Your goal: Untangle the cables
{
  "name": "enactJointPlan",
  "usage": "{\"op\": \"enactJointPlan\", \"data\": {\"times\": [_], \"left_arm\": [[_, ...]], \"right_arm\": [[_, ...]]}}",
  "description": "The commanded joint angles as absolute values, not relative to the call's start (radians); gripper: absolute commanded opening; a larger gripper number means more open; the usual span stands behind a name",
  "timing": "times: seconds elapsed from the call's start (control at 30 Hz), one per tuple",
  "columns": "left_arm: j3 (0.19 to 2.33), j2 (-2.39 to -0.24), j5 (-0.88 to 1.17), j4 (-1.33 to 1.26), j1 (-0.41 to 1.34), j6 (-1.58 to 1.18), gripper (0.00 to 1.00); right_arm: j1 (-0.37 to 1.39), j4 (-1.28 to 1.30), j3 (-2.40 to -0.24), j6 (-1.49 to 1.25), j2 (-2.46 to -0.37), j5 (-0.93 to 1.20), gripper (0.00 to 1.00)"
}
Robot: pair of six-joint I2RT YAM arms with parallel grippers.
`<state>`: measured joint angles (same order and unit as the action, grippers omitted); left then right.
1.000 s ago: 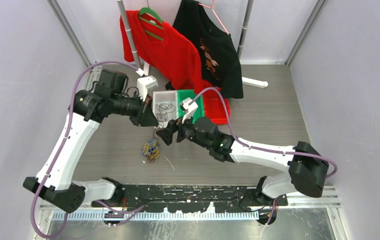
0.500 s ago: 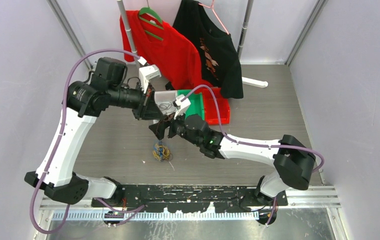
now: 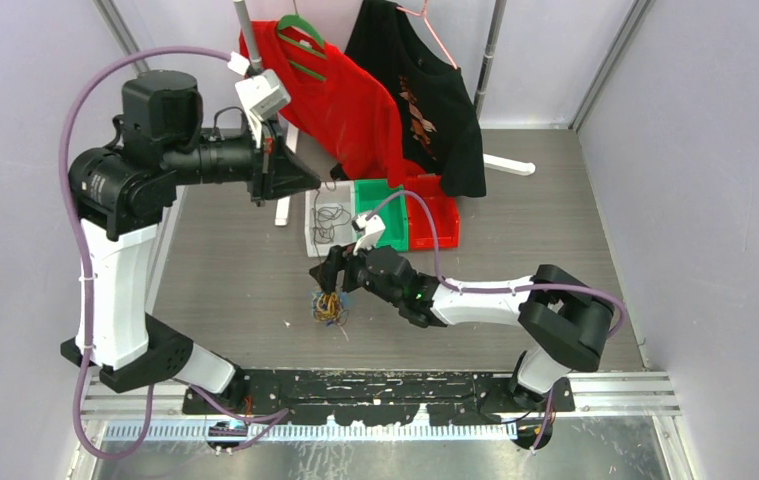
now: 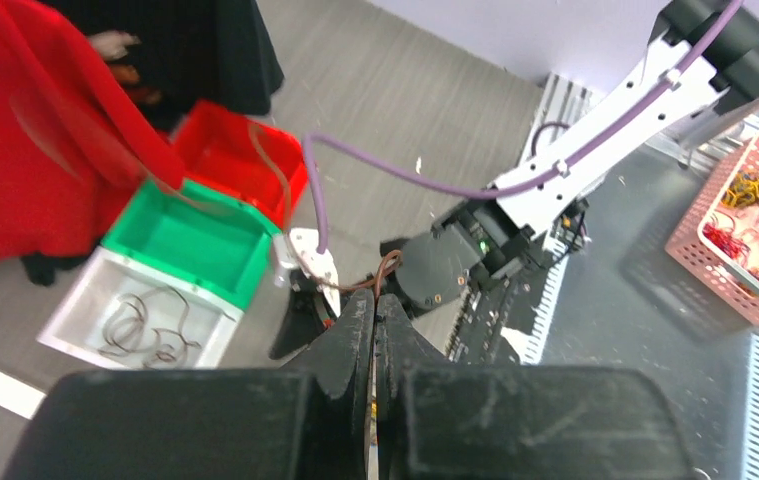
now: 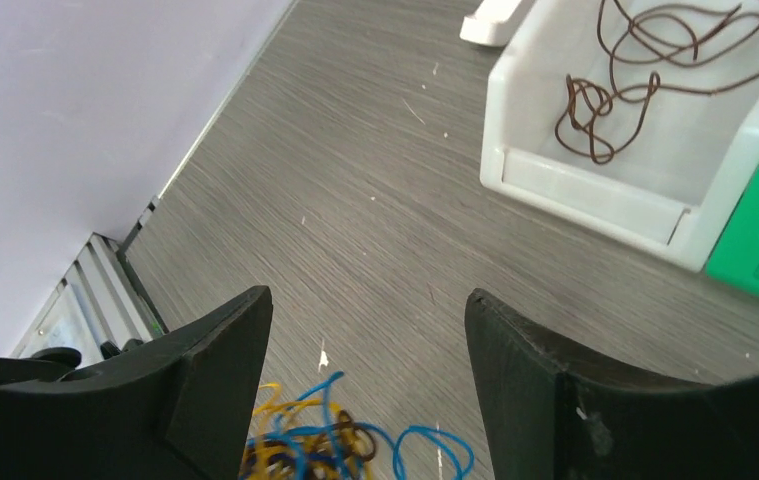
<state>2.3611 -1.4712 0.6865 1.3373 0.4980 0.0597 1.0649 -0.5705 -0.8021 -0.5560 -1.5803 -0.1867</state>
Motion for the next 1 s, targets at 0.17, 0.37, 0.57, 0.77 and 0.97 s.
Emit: {"op": "enactJointPlan", "data": {"times": [0.17, 0.37, 0.57, 0.77, 0.97], "left_arm": [[2.48, -1.455, 0.617, 1.222, 0.503, 0.071, 0.0], [2.438, -1.424, 0.558, 1.134, 0.503, 0.093, 0.0], [2.306, -1.369, 0.573, 1.114, 0.503, 0.072, 0.0], [2.172, -1.332, 0.594, 1.095, 0.505, 0.068, 0.0], [2.186, -1.344, 0.606, 1.099, 0.508, 0.063, 0.0]], "right_arm": [[1.071, -0.647, -0.755, -0.612, -1.58, -0.218, 0.75], [1.071, -0.629, -0.704, -0.623, -1.56, -0.235, 0.75], [1.069, -0.626, -0.657, -0.528, -1.406, -0.278, 0.81], [1.069, -0.581, -0.653, -0.392, -1.295, -0.157, 0.89], [1.071, -0.656, -0.665, -0.337, -1.302, -0.008, 0.89]]}}
